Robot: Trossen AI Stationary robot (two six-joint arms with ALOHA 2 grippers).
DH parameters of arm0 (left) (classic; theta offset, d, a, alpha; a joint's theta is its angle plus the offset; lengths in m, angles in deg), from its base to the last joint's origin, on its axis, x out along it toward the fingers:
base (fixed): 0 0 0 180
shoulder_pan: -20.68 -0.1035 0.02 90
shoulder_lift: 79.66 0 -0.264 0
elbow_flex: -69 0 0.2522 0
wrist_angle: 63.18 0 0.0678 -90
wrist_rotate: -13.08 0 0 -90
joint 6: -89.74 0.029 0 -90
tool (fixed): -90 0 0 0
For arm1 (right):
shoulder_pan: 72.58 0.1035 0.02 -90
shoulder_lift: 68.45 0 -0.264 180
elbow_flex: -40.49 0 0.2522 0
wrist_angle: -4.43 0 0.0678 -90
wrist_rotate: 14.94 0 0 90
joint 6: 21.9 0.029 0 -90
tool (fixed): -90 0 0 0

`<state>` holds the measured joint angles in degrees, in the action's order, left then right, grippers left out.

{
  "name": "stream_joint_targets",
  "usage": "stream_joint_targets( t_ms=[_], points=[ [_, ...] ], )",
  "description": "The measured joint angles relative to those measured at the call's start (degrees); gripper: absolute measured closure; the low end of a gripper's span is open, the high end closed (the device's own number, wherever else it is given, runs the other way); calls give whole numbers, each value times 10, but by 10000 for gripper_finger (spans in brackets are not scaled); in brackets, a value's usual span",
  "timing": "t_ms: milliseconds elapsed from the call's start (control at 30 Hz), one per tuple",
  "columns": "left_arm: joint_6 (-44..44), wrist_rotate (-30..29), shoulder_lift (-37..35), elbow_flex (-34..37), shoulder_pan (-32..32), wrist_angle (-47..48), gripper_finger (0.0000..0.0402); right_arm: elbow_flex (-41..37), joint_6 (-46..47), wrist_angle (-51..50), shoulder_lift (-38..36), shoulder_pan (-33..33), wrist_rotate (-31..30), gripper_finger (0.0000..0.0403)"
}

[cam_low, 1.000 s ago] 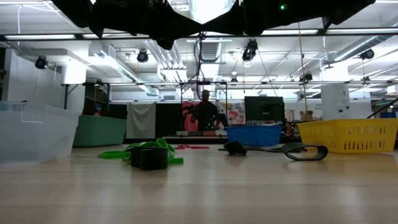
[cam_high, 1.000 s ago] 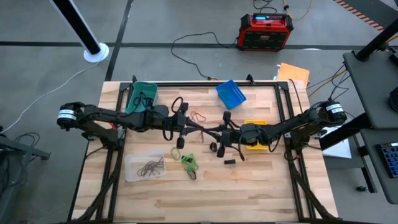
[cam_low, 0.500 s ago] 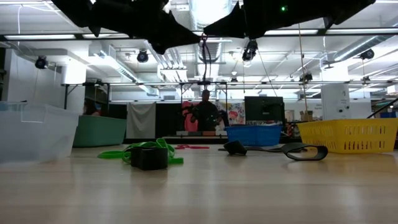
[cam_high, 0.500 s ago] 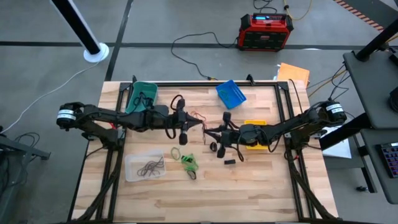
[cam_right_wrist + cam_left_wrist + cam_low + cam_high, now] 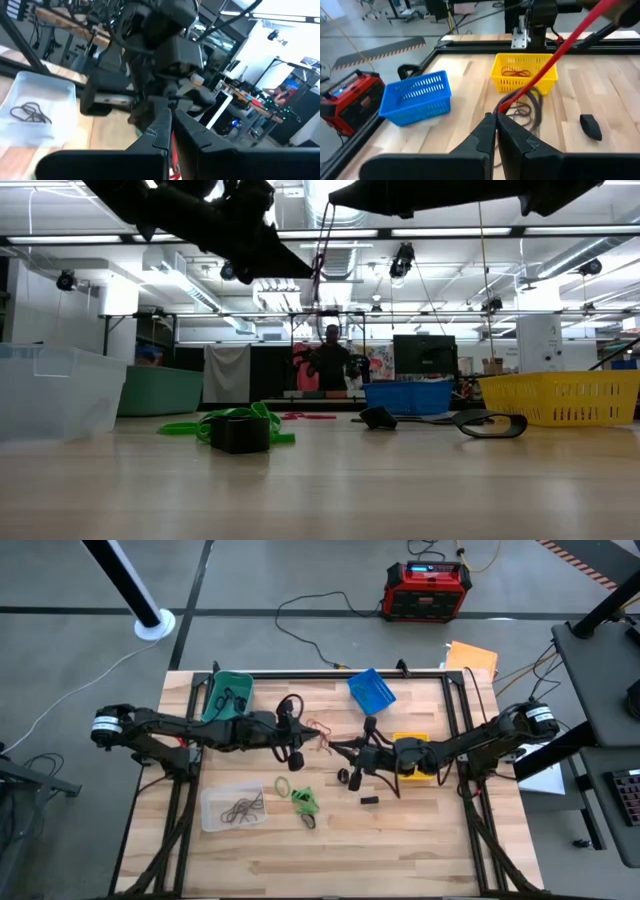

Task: Sort rubber bands into baskets

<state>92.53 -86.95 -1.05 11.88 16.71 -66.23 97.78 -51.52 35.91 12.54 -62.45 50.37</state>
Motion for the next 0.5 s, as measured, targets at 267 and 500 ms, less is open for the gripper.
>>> stream_joint_targets(
  t_ms=[267, 500],
  points=[
    [-27, -71, 0, 0, -6, 64, 401, 0, -26, 60, -7, 0, 1, 394],
    [-36, -80, 0, 3, -7, 77, 401, 0, -14, 58, -35, 0, 1, 394]
  ],
)
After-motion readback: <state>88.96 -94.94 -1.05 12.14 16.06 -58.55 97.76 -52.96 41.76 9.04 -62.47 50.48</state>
